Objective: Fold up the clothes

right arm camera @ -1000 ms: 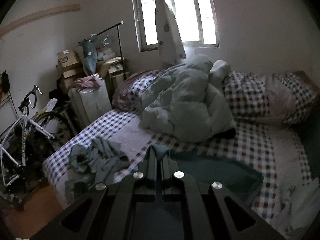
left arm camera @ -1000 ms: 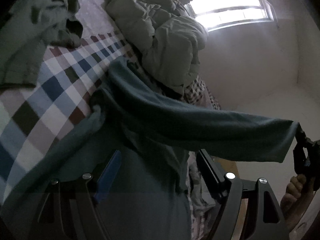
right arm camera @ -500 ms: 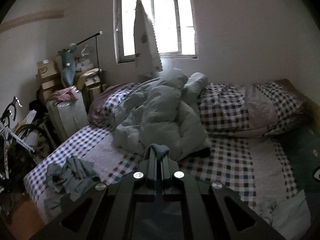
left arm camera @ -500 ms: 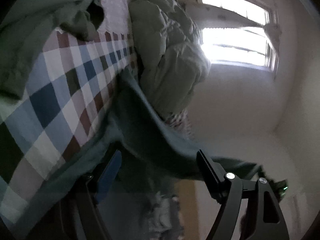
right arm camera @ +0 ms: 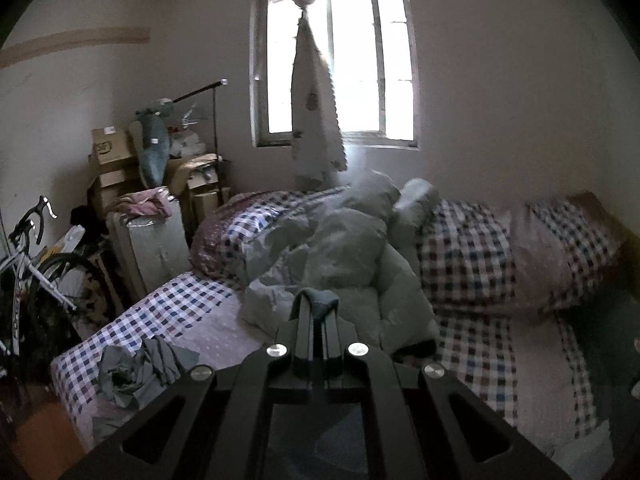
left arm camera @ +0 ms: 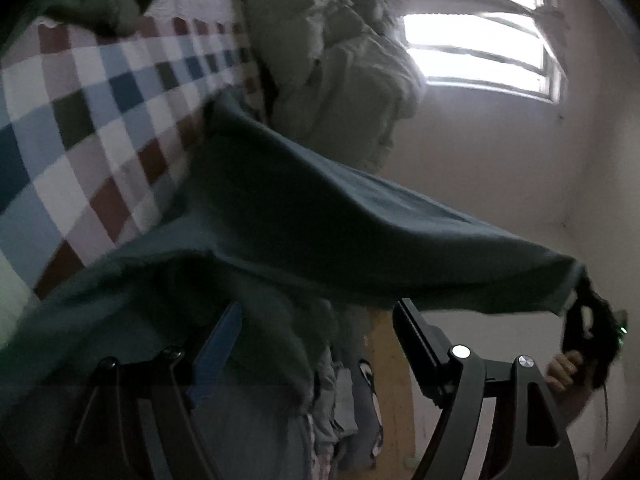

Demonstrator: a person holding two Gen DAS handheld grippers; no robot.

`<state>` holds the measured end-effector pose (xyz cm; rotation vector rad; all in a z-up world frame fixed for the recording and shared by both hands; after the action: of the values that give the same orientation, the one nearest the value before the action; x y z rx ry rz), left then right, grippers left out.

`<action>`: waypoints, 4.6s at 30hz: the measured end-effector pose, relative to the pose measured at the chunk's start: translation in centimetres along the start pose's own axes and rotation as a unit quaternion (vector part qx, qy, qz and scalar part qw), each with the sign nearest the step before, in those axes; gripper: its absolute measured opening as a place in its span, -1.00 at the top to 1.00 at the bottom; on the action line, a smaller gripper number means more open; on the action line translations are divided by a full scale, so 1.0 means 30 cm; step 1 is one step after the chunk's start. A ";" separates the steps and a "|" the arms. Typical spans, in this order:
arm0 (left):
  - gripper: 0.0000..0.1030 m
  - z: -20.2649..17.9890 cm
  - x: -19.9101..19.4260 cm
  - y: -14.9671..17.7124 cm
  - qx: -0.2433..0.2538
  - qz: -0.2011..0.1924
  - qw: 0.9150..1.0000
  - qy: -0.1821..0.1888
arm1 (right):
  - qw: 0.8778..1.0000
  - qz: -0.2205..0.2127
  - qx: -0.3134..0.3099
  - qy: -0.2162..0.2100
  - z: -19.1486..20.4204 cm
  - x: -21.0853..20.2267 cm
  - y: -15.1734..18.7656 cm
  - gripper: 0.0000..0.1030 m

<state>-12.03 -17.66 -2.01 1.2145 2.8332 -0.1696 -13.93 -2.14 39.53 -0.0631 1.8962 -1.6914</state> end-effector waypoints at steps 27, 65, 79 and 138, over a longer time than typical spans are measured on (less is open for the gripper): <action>0.95 0.138 -0.002 -0.097 -0.102 -0.098 0.988 -0.056 | 0.999 0.021 -0.026 -0.001 -0.029 -0.017 0.064 0.99; 0.98 0.136 -0.201 -0.146 -0.020 -0.184 0.972 -0.147 | 0.933 0.232 0.252 0.110 -0.789 0.302 1.210 0.05; 0.98 0.134 -0.194 -0.143 -0.011 -0.183 0.971 -0.154 | 0.956 0.232 0.177 0.014 -0.586 0.348 1.293 0.04; 0.98 0.175 -0.215 -0.117 -0.015 -0.150 0.972 -0.178 | 0.905 0.395 -0.059 -0.145 0.372 1.253 0.970 0.20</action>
<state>-10.08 -25.33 -6.34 0.6591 2.6654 -0.3190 -29.92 -21.94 -2.12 0.3454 1.4921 -0.9490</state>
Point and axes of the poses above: each gripper's, at about its wrist camera, not at the fingertips, and x roughly the way its jaws point, z to its left, y to its underside, the point moved 7 cm from there along x, roughly the way its jaws point, and after that the axes turned 3 degrees about y, right-handed, at the moved point
